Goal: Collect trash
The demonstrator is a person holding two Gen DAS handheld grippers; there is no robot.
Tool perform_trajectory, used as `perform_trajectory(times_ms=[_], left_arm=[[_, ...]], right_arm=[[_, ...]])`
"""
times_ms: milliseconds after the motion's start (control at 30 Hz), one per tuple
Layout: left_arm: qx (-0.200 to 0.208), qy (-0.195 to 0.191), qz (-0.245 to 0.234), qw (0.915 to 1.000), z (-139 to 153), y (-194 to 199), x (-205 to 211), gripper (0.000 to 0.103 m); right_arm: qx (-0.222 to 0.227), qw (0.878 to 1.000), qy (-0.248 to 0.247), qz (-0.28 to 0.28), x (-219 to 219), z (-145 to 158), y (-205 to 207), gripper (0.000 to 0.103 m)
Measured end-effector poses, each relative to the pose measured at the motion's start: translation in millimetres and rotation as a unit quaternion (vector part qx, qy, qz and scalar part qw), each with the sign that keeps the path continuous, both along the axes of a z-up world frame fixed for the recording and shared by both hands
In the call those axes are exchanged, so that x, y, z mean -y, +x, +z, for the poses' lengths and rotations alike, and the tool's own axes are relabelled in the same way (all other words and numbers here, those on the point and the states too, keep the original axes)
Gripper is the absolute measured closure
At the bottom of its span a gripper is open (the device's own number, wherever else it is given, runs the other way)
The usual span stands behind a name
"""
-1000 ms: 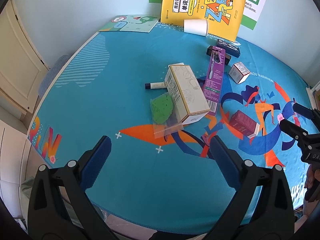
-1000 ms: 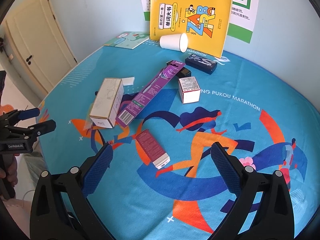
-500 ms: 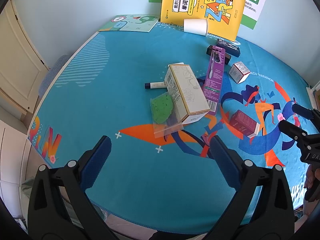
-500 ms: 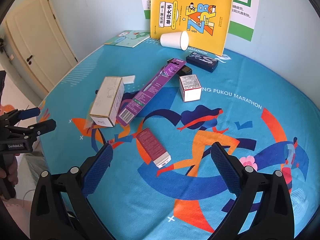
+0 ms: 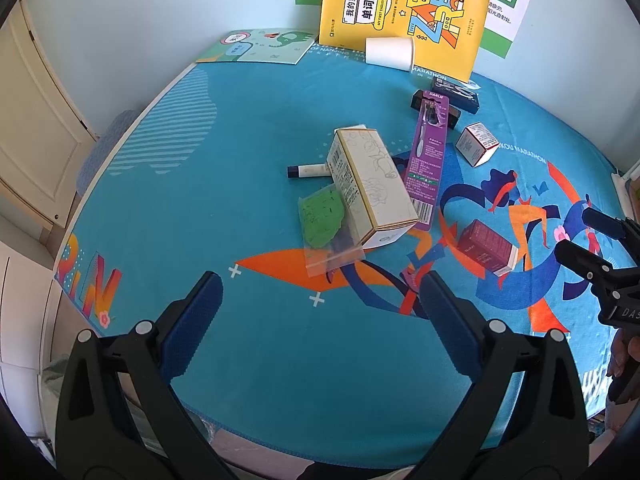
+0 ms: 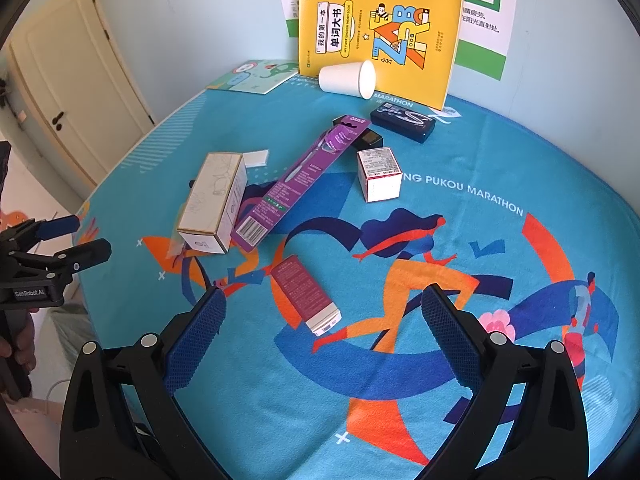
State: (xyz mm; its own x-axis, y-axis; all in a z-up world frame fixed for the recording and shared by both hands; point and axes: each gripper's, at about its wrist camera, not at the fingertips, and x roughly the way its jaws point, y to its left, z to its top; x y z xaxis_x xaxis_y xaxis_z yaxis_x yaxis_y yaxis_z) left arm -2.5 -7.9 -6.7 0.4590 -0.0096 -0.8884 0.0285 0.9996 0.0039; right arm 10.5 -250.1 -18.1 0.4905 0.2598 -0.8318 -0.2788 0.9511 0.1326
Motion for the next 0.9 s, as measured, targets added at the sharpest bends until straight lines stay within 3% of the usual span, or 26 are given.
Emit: perform_trajectory(times_ms=[567, 900], left_arm=[[-0.005, -0.001, -0.002, 1.0, -3.8, -0.2, -0.2, 0.007], [-0.017, 0.018, -0.031, 0.9992, -13.1, 18.5, 14.2, 0.007]], right_arm=[[-0.004, 1.0, 0.001, 0.004, -1.6, -3.2, 0.7, 0.006], [-0.026, 0.999, -0.002, 0.021, -0.9, -20.0, 5.9, 0.006]])
